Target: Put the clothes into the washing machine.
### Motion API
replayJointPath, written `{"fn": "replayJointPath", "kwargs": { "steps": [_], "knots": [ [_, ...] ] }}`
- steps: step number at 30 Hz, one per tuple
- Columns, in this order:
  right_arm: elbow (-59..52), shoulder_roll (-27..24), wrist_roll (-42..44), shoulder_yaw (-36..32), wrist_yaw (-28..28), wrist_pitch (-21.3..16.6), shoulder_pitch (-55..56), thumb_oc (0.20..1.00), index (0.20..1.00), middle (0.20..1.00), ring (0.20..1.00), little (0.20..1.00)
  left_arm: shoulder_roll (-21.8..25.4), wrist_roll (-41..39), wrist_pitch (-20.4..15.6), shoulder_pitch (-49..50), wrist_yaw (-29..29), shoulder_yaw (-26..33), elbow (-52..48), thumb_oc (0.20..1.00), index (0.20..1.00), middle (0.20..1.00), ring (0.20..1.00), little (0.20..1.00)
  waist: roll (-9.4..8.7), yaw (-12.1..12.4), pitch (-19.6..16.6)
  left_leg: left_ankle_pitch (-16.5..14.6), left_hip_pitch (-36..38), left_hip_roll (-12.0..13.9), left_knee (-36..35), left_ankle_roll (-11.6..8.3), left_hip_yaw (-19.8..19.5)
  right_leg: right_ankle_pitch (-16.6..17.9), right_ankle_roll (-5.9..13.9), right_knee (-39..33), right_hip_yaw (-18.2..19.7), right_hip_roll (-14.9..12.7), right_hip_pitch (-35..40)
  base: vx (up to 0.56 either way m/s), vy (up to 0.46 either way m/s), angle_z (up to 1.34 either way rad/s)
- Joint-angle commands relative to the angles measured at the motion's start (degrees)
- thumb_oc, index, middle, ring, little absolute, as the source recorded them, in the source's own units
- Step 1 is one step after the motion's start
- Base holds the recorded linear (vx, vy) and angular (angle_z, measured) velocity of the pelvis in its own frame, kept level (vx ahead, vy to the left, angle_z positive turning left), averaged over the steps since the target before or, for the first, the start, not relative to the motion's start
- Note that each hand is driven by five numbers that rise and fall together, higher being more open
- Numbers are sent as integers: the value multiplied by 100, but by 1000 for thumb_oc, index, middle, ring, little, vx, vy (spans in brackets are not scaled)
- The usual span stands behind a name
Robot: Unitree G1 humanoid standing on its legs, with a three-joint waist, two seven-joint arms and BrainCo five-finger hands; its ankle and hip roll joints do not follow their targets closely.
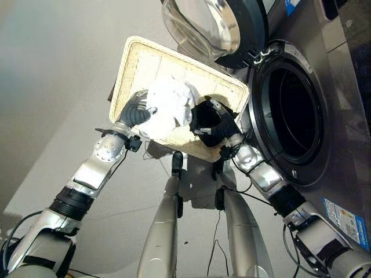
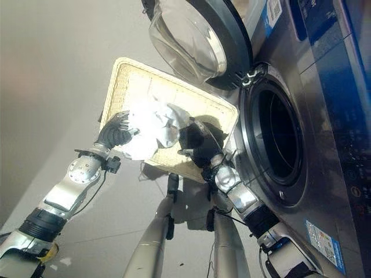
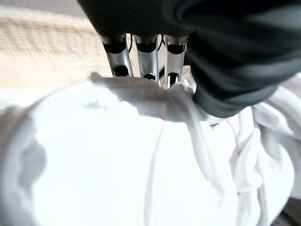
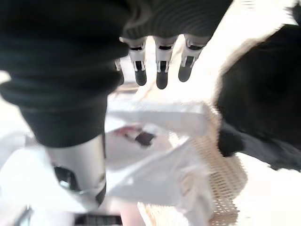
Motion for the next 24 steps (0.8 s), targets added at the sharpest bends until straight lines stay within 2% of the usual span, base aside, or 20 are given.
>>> {"fn": "replayJointPath", "kwargs": {
  "steps": [1, 3, 7, 14, 15, 18, 23, 24],
  "knots": [
    [-566, -5, -146, 85, -28, -381, -74, 1000, 1000, 1000, 1000, 1000, -278, -473, -110, -306, -256, -6, -524, 200, 200, 200, 200, 200, 392, -49, -124, -327, 109, -432, 231, 206, 255, -212, 680, -342, -39, 5, 539, 4, -9, 4],
    [-573, 12, -112, 110, -26, -370, -124, 1000, 1000, 1000, 1000, 1000, -289, -532, -62, -352, -288, -55, -517, 200, 200, 200, 200, 200, 392, -52, -124, -330, 134, -439, 232, 206, 245, -217, 682, -336, -34, 8, 560, 0, -10, 2],
    [-655, 40, 498, 347, 359, -18, -486, 1000, 1000, 1000, 1000, 1000, -350, -1035, 126, -662, -657, -309, -534, 200, 200, 200, 200, 200, 339, -69, -124, -384, 275, -435, 289, 201, 293, -219, 689, -386, -33, -18, 731, 0, 0, 0],
    [-701, 126, 1528, 671, 892, 478, -504, 1000, 1000, 1000, 1000, 1000, -365, -1090, 214, -852, -716, -471, -542, 200, 200, 200, 200, 200, 276, -82, -124, -390, 301, -418, 294, 210, 352, -201, 681, -428, -26, -1, 765, 0, 0, 0],
    [-692, 213, 2001, 734, 998, 599, -409, 1000, 1000, 1000, 1000, 1000, -400, -1063, 223, -876, -756, -513, -546, 200, 200, 200, 200, 200, 266, -97, -124, -384, 302, -410, 276, 216, 370, -189, 681, -442, -21, 7, 752, 0, 0, 0],
    [-674, 280, 2322, 751, 1104, 668, -331, 1000, 1000, 1000, 1000, 1000, -430, -1030, 243, -887, -764, -539, -551, 200, 200, 200, 200, 200, 253, -105, -124, -374, 299, -404, 256, 216, 388, -175, 676, -465, -21, 13, 747, 0, 0, 0],
    [-644, 457, 2934, 869, 1437, 1036, -103, 1000, 1000, 1000, 1000, 1000, -513, -955, 152, -877, -723, -702, -505, 200, 200, 200, 200, 200, 210, -145, -124, -351, 250, -390, 220, 215, 426, -132, 674, -532, -2, 33, 702, 0, 0, 0],
    [-605, 473, 3060, 906, 1589, 1186, -62, 937, 937, 937, 937, 937, -529, -981, 132, -871, -710, -716, -503, 200, 200, 200, 200, 200, 204, -149, -124, -344, 244, -385, 210, 214, 440, -122, 674, -550, -8, 31, 698, 0, 0, 0]
  ]
}}
